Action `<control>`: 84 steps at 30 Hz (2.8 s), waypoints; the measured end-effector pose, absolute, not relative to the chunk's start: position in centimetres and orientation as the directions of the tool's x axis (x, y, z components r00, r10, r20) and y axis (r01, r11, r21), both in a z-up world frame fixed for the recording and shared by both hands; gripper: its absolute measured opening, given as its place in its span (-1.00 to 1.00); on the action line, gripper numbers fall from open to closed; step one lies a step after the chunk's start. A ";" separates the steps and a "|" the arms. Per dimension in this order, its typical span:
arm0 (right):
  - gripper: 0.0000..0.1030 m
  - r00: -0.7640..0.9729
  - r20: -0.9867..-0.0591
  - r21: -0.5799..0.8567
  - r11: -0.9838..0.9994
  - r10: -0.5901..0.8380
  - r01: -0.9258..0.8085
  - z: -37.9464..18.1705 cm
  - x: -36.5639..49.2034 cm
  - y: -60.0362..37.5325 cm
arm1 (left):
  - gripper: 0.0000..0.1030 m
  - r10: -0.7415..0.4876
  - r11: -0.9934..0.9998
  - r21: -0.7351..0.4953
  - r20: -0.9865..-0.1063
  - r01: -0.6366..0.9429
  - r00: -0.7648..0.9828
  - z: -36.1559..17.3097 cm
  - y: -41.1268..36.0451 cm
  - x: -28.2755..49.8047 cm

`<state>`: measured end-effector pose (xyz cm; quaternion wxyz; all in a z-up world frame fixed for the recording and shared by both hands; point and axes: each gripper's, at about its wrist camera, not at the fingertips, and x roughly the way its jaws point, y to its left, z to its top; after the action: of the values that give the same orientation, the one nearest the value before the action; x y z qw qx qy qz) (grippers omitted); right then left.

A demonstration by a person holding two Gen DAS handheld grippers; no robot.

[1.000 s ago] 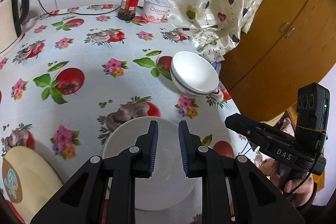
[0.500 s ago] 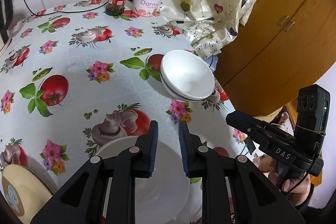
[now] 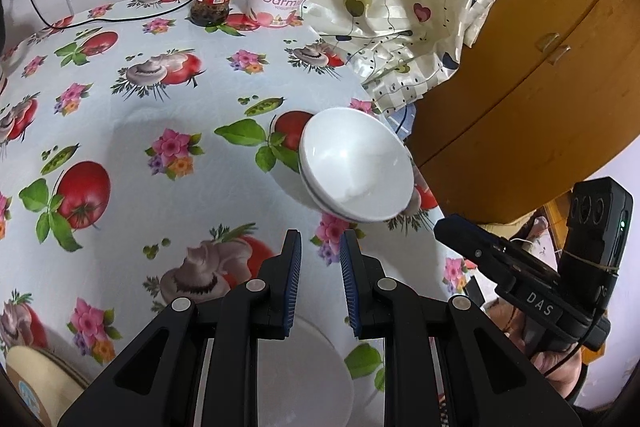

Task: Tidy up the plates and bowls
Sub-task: 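Move the left gripper toward the other blue-rimmed white bowl, then close the left gripper on the rim of the white bowl, then lift the white bowl and carry it over the steel bowl with the left gripper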

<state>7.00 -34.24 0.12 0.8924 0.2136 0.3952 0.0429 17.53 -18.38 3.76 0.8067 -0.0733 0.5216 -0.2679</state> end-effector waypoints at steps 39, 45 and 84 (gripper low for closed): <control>-0.54 0.652 -0.715 0.457 0.875 0.253 0.161 -2.5 12.3 -35.6 | -0.59 -0.527 0.846 -0.481 -0.819 0.228 0.226 0.3 -21.1 25.2; -0.62 0.653 -0.718 0.454 0.873 0.241 0.176 -2.7 12.7 -35.9 | -0.59 -0.521 0.848 -0.468 -0.822 0.250 0.230 0.1 -21.4 25.1; -0.63 0.689 -0.688 0.427 0.895 0.229 0.129 1.0 10.8 -33.4 | -0.59 -0.536 0.841 -0.466 -0.781 0.274 0.319 3.8 -18.9 22.0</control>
<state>10.81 -33.44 0.98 0.8903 0.2276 0.3934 0.0279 21.98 -18.95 3.77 0.8024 -0.1247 0.5261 -0.2525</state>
